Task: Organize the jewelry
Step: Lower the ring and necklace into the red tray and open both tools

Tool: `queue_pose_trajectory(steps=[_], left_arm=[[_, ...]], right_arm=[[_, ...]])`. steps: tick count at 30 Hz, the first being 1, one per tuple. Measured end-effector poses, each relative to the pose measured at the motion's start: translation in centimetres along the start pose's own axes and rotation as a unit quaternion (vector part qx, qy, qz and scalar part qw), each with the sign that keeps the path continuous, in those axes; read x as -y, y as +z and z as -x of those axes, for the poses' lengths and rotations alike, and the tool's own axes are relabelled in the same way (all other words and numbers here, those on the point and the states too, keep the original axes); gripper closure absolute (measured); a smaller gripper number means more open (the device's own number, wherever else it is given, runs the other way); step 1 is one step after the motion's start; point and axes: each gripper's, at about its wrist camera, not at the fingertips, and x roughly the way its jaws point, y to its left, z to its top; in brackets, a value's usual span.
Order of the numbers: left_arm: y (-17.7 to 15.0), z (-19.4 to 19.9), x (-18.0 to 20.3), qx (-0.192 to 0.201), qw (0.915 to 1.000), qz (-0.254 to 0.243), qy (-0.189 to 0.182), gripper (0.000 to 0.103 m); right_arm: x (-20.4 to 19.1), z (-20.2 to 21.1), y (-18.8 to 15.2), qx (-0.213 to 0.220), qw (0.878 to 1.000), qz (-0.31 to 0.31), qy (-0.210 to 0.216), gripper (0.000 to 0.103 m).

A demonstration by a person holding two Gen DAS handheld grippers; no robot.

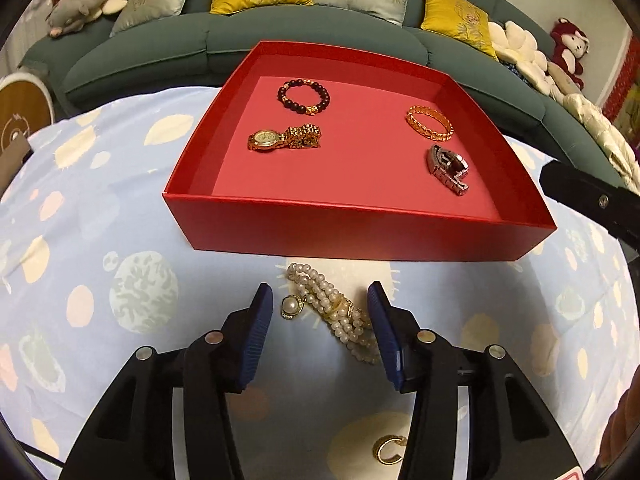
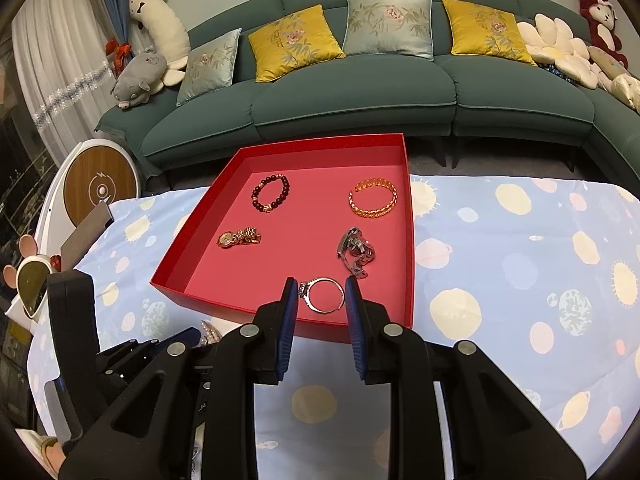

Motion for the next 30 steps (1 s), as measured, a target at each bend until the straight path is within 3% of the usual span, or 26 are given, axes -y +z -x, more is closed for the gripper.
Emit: queue_pose_trajectory(steps=[4, 9, 15, 18, 24, 30], left_arm=[[-0.4, 0.6, -1.0, -0.007, 0.9999, -0.001, -0.015, 0.084], [-0.2, 2.6, -1.6, 0.004, 0.9993, -0.003, -0.038, 0.086], [1.9, 7.8, -1.5, 0.065, 0.9948, -0.009, -0.079, 0.086], [4.1, 9.0, -1.6, 0.091, 0.9928, -0.009, -0.077, 0.085], [7.9, 4.5, -1.6, 0.071, 0.9967, -0.010, -0.037, 0.085], [8.3, 0.6, -3.2, 0.043, 0.9987, 0.008, -0.025, 0.084]], right_arm=[[-0.1, -0.1, 0.0, -0.002, 1.000, 0.002, 0.000, 0.080], [-0.3, 0.1, 0.1, 0.000, 1.000, 0.002, 0.003, 0.079], [-0.1, 0.6, 0.6, 0.009, 1.000, 0.000, 0.005, 0.079], [-0.2, 0.5, 1.5, 0.016, 1.000, 0.004, 0.006, 0.079], [-0.5, -1.8, 3.5, 0.019, 1.000, 0.010, 0.011, 0.079], [-0.1, -5.9, 3.6, -0.013, 1.000, 0.003, 0.016, 0.079]])
